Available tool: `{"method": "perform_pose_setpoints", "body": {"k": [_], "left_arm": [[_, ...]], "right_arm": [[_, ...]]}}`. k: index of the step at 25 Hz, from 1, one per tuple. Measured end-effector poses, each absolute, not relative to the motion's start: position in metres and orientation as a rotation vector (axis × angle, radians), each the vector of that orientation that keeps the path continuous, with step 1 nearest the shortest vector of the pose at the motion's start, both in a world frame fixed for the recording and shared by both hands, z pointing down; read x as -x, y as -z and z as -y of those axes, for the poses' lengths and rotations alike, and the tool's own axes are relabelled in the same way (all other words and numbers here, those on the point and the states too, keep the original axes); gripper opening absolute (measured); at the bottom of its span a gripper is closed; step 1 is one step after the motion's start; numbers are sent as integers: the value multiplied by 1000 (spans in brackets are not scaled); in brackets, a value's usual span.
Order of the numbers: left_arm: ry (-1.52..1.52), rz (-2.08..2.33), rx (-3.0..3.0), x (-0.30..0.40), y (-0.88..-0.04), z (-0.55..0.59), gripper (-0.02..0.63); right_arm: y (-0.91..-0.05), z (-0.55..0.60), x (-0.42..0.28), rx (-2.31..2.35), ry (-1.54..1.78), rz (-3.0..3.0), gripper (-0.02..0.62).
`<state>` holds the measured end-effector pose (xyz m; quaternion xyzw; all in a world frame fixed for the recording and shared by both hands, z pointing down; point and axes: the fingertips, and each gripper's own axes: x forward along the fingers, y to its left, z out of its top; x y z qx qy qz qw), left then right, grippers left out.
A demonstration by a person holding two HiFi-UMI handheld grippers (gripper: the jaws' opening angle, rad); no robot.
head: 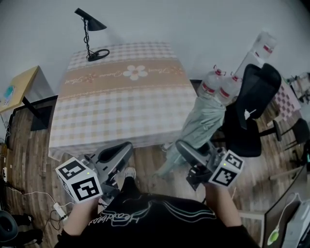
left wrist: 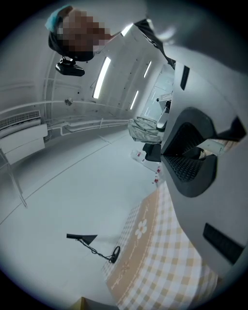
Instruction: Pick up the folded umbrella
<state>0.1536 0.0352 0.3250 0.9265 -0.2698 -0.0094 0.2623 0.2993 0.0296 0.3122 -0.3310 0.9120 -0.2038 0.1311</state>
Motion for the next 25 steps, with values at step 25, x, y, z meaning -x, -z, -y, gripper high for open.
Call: {"method": "perform_pose_setpoints", "body": {"k": [25], "left_arm": [[-5, 709, -2564, -123, -304, -68, -2]], "right_arm": [[-293, -74, -259, 974, 549, -2647, 270]]}}
